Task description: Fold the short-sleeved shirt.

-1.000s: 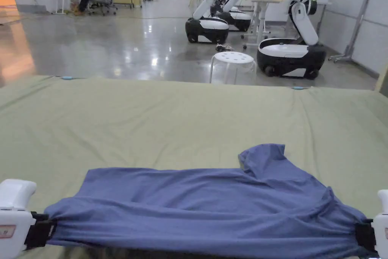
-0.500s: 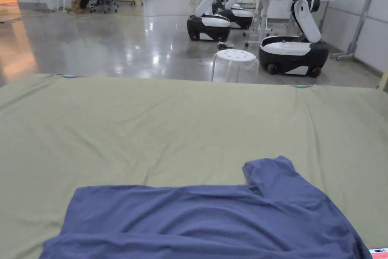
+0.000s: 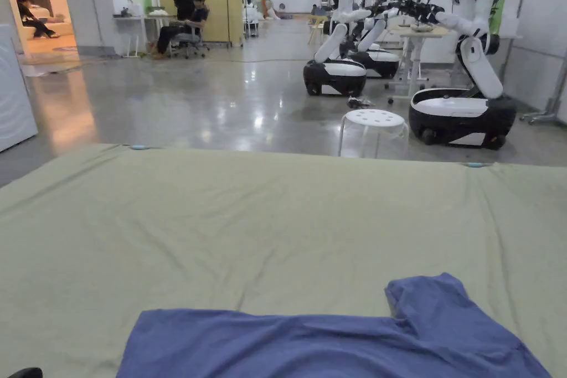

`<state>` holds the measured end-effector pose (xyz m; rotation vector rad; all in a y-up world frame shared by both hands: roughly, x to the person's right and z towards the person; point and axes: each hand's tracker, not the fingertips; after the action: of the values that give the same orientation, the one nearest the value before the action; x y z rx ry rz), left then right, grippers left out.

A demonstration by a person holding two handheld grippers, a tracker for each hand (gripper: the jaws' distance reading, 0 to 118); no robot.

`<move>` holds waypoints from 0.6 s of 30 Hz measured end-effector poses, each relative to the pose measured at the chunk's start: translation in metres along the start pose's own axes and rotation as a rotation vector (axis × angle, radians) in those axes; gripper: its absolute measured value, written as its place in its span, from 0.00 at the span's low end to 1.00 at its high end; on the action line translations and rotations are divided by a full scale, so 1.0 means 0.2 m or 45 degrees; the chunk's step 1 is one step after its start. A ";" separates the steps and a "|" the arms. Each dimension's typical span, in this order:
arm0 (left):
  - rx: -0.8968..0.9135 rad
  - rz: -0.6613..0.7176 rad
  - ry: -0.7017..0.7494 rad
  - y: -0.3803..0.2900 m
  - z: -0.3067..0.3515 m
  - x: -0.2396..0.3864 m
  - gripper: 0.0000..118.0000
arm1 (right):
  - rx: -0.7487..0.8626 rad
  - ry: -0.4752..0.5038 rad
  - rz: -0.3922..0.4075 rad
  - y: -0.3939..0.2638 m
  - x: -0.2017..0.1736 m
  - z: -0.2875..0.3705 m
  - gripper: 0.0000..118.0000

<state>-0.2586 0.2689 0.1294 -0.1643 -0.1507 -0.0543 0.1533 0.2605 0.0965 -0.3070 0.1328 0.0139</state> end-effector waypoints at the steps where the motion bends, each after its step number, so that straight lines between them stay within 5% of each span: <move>1: -0.006 -0.004 -0.007 0.00 0.01 0.02 0.39 | 0.002 0.001 0.011 0.00 -0.02 0.00 0.33; 2: -0.025 -0.020 0.000 0.00 0.01 0.04 0.17 | -0.004 -0.004 0.023 0.00 -0.04 0.00 0.15; 3: -0.035 -0.026 0.023 0.00 0.01 0.06 0.07 | -0.010 -0.015 0.035 0.00 -0.06 -0.01 0.07; 5: -0.064 -0.019 0.031 0.00 0.01 0.06 0.05 | -0.027 -0.030 0.068 -0.01 -0.08 -0.01 0.00; 13: -0.150 0.125 0.032 0.00 -0.06 -0.08 0.02 | -0.076 -0.022 0.046 -0.05 -0.06 -0.06 0.00; 18: -0.372 0.276 -0.084 0.05 -0.47 -0.34 0.03 | -0.092 0.017 0.028 -0.03 -0.05 -0.06 0.00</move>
<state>-0.3104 0.2661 0.0250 -0.4730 -0.1897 0.1462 0.1415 0.2504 0.0884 -0.3780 0.1494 0.0388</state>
